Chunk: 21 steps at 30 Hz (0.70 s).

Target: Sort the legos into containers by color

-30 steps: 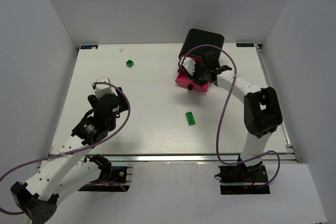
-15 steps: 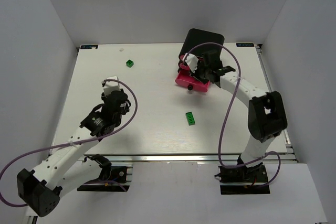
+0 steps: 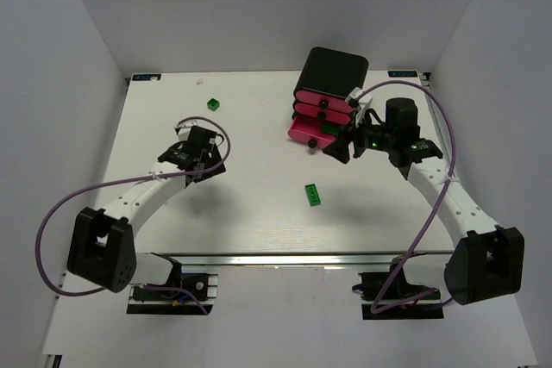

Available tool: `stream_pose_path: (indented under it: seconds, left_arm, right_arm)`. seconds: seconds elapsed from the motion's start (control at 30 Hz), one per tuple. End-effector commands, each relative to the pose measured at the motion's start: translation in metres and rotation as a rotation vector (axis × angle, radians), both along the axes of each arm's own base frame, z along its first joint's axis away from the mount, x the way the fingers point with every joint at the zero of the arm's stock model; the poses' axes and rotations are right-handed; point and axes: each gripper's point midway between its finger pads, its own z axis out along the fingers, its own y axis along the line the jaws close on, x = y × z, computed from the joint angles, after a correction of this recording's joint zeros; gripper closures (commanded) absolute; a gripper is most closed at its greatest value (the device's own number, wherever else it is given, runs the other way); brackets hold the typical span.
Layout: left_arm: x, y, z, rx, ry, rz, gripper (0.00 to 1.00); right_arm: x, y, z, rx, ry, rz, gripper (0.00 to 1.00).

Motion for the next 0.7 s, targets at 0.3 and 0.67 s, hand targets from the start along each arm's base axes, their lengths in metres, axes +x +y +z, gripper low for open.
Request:
stream_pose_path:
  seconds: [0.3, 0.67]
  left_arm:
    - [0.054, 0.003, -0.031, -0.205, 0.110, 0.090, 0.19]
    - [0.073, 0.021, -0.053, -0.201, 0.155, 0.156, 0.37]
  right_arm:
    - [-0.030, -0.012, 0.018, 0.119, 0.046, 0.106, 0.42]
    - [-0.032, -0.021, 0.023, 0.152, 0.047, 0.108, 0.43]
